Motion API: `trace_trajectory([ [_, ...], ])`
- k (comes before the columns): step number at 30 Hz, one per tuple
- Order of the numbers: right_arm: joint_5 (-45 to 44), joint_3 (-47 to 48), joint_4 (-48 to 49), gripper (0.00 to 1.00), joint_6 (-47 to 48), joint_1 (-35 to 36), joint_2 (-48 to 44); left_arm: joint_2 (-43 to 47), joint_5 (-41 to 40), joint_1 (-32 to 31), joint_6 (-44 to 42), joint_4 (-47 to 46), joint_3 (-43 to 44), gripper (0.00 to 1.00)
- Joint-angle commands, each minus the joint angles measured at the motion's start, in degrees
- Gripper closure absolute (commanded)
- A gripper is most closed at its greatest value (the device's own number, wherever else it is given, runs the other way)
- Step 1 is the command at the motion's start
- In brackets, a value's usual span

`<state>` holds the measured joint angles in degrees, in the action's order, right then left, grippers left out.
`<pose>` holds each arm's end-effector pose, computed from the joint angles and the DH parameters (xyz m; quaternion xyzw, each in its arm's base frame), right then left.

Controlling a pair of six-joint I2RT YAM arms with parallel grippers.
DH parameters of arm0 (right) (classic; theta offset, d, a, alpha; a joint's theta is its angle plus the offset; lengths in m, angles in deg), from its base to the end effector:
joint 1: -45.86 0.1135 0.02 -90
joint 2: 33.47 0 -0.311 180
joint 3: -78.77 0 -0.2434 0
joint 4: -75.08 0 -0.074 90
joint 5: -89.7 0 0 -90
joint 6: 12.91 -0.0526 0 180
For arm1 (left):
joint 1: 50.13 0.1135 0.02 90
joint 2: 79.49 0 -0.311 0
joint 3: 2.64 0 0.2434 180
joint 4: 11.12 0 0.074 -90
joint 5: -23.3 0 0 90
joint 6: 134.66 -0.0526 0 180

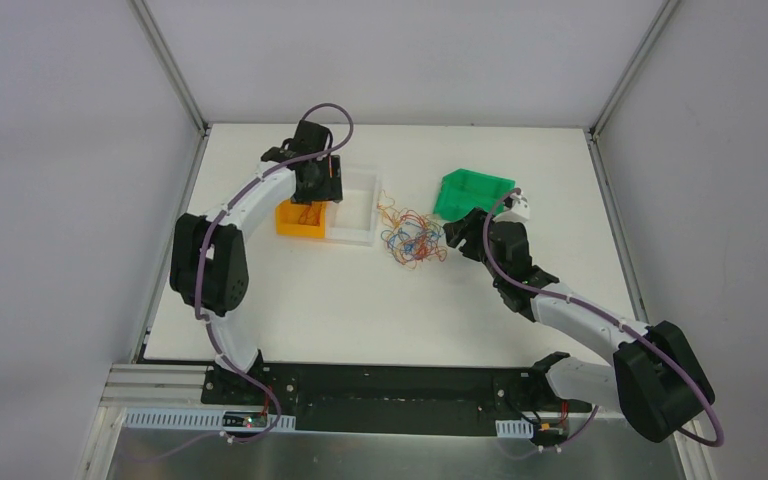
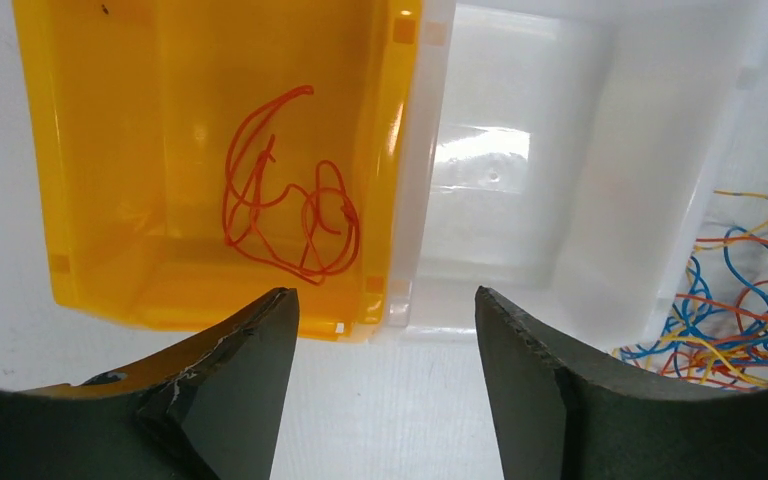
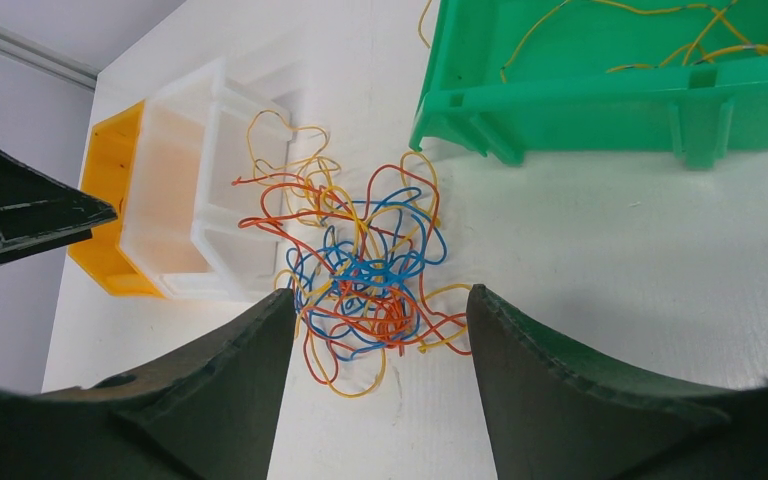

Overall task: Untangle the cables
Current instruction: Place the cable in the bin.

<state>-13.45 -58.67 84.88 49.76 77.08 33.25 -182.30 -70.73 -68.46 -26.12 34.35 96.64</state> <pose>0.2119 0.1144 0.2685 0.0435 0.7867 0.2190 0.5756 0.3950 -0.1270 0.3063 -0.0140 0.9361 -0.0794 0.3424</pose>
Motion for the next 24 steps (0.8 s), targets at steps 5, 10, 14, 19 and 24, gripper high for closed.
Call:
trace_trajectory([
  [5, -0.37, 2.38, 0.8, 0.33, 1.12, -0.2, 0.34, -4.69, -2.69, 0.44, 3.52, -4.65, 0.95, 0.34],
  [10, -0.79, 2.45, 0.49, 0.33, 1.3, -0.24, 0.09, -8.86, -2.03, 0.55, 4.79, -5.03, 2.45, 0.41],
  [14, -0.98, 2.47, 0.36, 0.33, 1.45, -0.23, -0.03, -8.52, -4.41, 1.41, 9.05, -5.89, 0.26, 0.51],
  [19, -0.83, 2.63, 0.37, 0.33, 1.19, -0.36, 0.29, -5.15, -9.34, 1.8, 17.42, -6.95, -3.92, 0.72],
  [24, -0.46, 2.73, 0.38, 0.33, 1.14, -0.27, 0.54, -1.02, -8.89, 1.8, 24.08, -11.58, -9.55, 0.73],
])
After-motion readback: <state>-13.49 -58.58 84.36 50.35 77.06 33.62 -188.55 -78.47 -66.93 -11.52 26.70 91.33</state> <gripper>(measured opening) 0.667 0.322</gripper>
